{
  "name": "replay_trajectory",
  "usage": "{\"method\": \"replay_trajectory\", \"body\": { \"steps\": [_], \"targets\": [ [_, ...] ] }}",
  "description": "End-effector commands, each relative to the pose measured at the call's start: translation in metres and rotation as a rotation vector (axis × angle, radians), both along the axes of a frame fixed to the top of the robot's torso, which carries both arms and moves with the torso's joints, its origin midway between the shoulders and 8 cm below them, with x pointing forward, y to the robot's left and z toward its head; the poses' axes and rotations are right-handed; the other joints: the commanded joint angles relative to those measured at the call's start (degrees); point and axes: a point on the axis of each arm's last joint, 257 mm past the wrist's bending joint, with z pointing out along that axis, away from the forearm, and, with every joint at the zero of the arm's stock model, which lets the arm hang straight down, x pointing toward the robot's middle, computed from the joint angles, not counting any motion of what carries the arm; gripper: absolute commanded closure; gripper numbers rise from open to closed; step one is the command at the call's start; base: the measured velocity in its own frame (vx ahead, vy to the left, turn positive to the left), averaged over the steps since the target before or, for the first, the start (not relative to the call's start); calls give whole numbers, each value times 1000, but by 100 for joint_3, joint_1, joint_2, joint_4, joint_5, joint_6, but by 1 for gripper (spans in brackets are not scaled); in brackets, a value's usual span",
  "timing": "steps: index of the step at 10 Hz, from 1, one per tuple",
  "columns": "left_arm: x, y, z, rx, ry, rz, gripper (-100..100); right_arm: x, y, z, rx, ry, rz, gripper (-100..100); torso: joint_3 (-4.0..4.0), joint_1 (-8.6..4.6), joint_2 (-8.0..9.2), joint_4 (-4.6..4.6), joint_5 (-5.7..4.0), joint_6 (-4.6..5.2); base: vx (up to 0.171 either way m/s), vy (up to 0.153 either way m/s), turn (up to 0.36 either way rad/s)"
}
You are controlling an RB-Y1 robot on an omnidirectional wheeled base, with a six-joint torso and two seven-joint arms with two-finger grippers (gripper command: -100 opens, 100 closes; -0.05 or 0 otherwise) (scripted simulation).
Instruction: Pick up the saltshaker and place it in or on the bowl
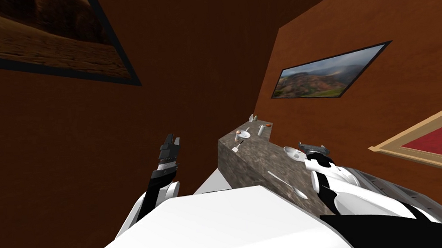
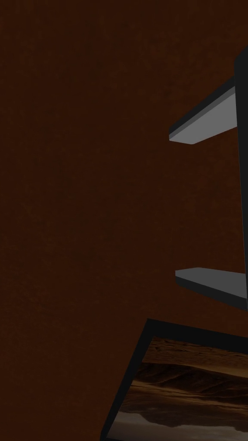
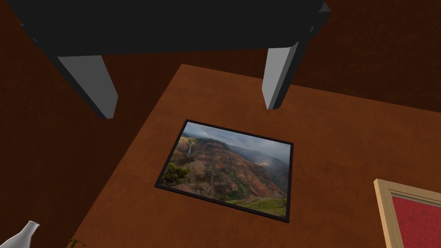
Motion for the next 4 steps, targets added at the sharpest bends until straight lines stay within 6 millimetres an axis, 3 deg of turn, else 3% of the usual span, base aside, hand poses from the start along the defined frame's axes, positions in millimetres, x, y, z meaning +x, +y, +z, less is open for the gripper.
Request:
{"method": "replay_trajectory", "body": {
  "steps": [1,4],
  "targets": [
    [0,0,0,0,0,0,0,0,0,0,0,0,0,0,0,0,0,0,0,0,0,0,0],
    [0,0,0,0,0,0,0,0,0,0,0,0,0,0,1,-2,2,0,0,0,0,0,0]
  ]
}}
